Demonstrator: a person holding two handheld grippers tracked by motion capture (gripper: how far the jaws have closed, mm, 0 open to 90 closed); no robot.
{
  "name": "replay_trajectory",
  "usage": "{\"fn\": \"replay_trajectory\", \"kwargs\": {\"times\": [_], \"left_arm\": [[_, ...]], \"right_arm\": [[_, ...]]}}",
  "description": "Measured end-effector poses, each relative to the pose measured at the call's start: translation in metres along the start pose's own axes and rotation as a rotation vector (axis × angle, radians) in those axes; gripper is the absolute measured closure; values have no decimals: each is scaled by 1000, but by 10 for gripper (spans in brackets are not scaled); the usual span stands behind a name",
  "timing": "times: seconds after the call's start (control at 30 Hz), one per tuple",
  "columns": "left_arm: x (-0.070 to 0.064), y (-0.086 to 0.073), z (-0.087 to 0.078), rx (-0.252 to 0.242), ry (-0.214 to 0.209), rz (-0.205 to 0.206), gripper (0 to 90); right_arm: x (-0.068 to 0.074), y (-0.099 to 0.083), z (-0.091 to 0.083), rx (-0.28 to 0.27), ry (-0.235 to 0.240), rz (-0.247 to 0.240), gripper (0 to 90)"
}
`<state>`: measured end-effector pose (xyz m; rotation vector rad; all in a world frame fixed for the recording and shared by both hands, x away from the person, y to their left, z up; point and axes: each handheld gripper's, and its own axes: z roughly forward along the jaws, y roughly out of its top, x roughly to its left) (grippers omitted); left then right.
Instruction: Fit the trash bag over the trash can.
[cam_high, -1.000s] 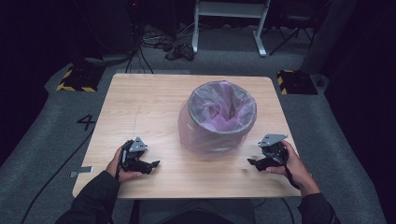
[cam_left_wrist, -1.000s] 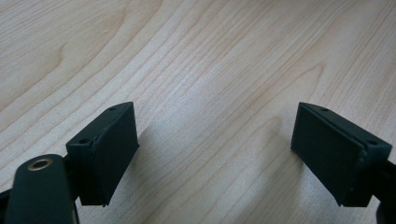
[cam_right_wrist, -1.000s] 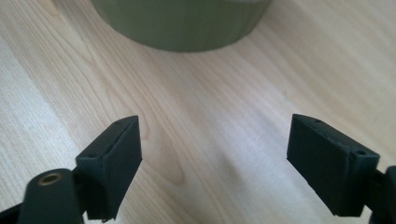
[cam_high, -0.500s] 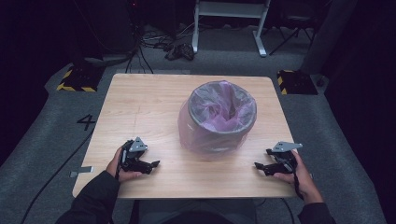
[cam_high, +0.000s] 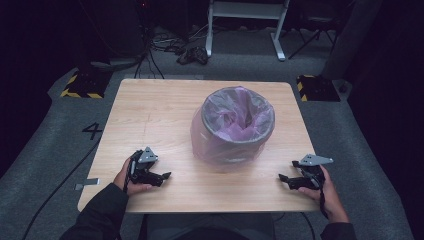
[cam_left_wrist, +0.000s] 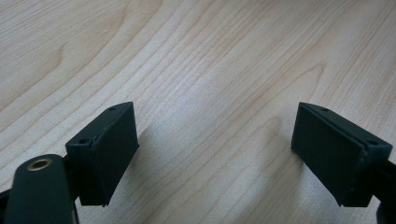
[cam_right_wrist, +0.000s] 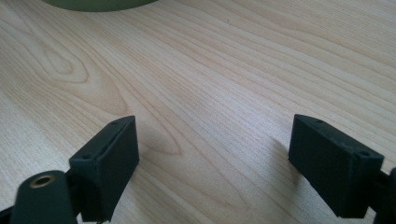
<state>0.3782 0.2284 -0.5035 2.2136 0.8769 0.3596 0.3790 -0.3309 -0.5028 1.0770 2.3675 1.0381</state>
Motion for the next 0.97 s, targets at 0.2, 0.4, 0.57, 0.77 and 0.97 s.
{"fn": "replay_trajectory", "kwargs": {"times": [0.2,0.4,0.57,0.77,0.97], "left_arm": [[0,0,0,0,0,2,143],[0,0,0,1,2,1,143],[1,1,0,3,1,2,143],[1,1,1,0,-3,-3,142],[1,1,1,1,0,-3,143]], "right_arm": [[0,0,0,1,-1,0,160],[0,0,0,0,0,1,160],[0,0,0,1,-1,0,160],[1,0,-1,0,-2,0,167],[0,0,-1,0,0,0,167]]}}
